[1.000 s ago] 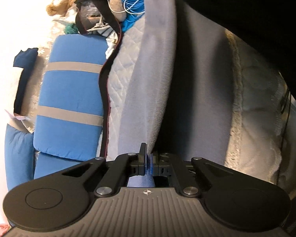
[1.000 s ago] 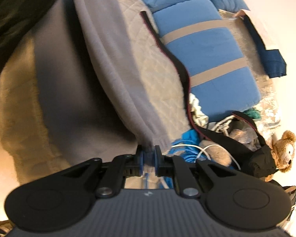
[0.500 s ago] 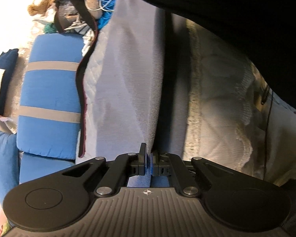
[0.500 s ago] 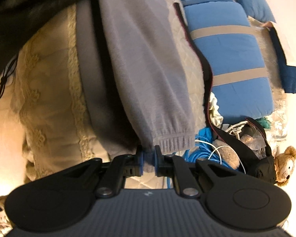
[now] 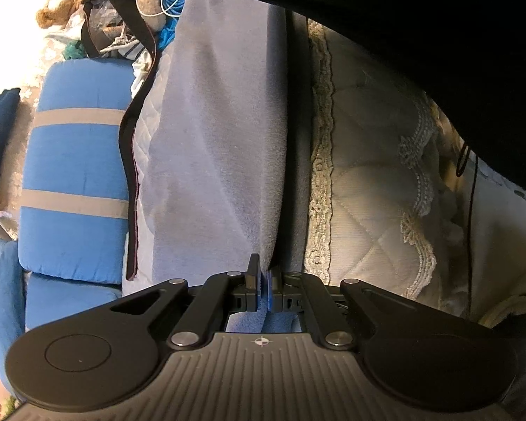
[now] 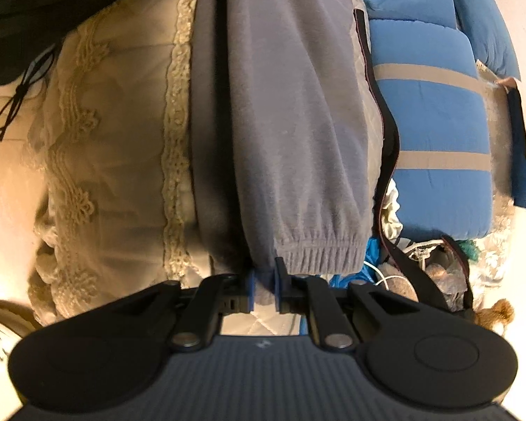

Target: Fold clothes

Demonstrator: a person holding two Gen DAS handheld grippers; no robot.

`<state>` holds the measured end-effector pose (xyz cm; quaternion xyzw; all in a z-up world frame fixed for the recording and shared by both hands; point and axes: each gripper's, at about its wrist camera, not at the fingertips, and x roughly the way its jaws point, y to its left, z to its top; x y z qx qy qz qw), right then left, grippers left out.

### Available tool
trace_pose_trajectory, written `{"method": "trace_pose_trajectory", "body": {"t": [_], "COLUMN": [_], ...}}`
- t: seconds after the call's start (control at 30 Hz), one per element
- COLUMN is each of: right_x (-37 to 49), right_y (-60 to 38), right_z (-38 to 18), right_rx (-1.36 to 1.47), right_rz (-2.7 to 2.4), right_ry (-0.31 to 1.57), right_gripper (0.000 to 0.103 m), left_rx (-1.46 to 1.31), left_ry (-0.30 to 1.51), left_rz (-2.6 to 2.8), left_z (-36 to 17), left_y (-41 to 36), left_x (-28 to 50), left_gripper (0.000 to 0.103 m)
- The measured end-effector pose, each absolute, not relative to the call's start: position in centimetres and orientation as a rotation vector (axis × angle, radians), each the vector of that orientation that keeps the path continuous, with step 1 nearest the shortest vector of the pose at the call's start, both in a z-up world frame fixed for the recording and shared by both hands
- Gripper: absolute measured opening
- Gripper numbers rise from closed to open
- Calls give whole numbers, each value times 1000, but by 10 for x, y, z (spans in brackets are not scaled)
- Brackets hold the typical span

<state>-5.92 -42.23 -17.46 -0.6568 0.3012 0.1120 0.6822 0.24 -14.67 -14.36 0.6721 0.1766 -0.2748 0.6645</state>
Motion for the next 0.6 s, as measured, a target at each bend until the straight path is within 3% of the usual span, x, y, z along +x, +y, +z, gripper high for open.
{"method": "trace_pose_trajectory", "body": {"t": [0.13, 0.2, 0.3, 0.5, 0.53, 0.6], "right_x": [-63, -64, -68, -80, -81, -79], "right_y": [-421, -421, -423, -419, -417, -415], "right_z": [-175, -173, -169, -163, -164, -168], "right_rx": [-1488, -1480, -1475, -1470, -1469, -1476], "right_rz": [214, 210, 211, 260, 274, 292], "right_ry": [641, 632, 623, 595, 595, 606], "right_gripper": [44, 49, 58, 56, 53, 9], "left_rx": [1588, 1606, 1606, 1598, 1596, 1603], "left_ry": [338, 300, 268, 325, 335, 382], "left_rz": [-599, -576, -541, -526, -523, -532], "left_z": [-152, -153, -150, -146, -145, -146], "left_y": [-147, -146, -142, -133, -132, -131], "left_x": [-2, -3, 1, 9, 10, 11], "left_gripper": [11, 29, 47, 47, 45, 12]}}
